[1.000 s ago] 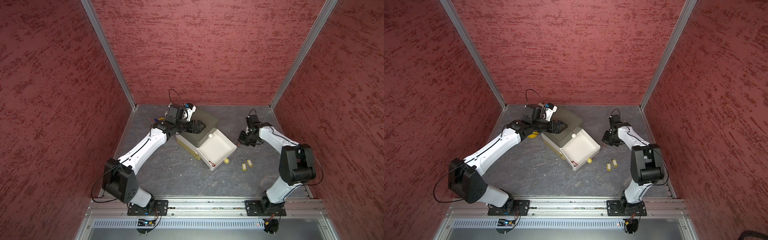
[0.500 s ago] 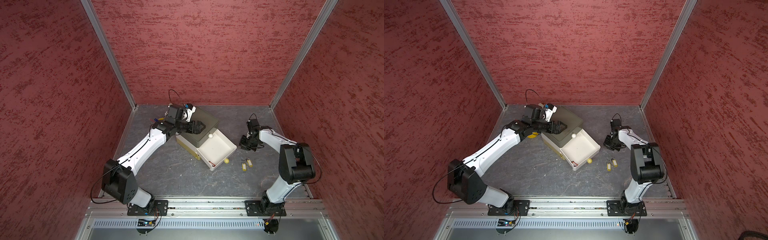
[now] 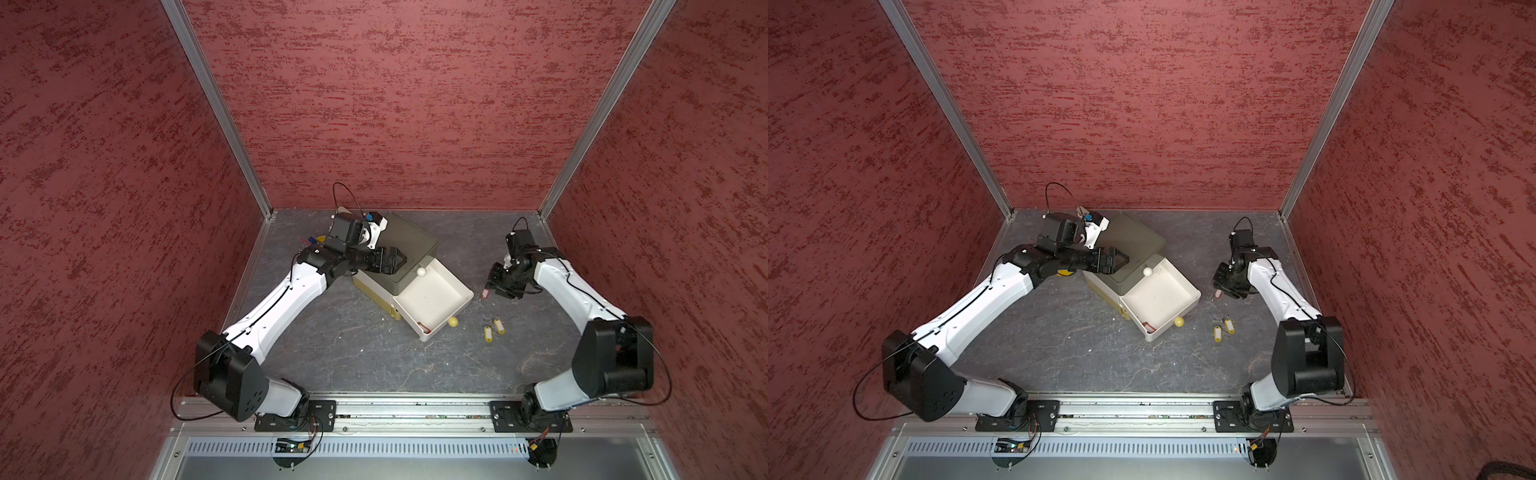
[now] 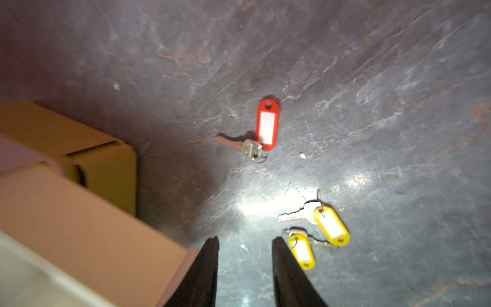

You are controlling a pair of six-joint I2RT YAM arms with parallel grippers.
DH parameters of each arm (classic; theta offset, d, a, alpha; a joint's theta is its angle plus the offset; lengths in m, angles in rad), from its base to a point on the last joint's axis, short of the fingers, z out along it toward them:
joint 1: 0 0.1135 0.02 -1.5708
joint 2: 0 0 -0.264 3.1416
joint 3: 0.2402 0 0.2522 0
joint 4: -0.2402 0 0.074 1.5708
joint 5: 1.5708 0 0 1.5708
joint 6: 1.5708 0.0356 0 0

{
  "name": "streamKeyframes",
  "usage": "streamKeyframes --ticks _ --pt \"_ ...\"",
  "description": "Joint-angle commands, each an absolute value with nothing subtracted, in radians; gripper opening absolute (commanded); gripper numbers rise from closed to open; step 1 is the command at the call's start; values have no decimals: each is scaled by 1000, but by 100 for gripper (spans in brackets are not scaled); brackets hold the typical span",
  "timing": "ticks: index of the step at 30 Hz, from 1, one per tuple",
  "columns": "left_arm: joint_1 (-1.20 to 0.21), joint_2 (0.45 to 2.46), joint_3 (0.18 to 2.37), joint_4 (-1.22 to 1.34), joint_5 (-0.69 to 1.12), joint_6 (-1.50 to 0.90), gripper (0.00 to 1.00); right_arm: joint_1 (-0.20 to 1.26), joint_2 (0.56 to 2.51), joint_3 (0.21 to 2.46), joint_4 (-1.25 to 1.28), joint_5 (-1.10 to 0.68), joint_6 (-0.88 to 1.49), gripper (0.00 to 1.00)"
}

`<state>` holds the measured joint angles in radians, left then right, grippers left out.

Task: Take the keys out of the drawer
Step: Place the key at the center of the board.

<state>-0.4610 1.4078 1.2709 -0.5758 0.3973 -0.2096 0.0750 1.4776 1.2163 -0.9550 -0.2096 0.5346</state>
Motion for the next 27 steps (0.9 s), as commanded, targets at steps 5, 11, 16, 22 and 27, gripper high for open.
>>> streamKeyframes --ticks 5,11,16,22,27 --pt "-466 1377 1164 -537 339 -250 100 118 1442 1469 -1119 -420 474 42" --pt "-468 1403 1165 -502 320 -235 100 265 1567 1666 -1328 -439 385 44" --pt "-459 1409 1143 -466 314 -180 100 391 1620 1684 -1417 -423 341 45" --pt "-443 1449 1141 -383 316 -135 100 448 1685 1694 -1486 -448 287 45" --pt "-442 1508 1152 -311 301 -123 100 478 1759 1704 -1491 -481 242 45"
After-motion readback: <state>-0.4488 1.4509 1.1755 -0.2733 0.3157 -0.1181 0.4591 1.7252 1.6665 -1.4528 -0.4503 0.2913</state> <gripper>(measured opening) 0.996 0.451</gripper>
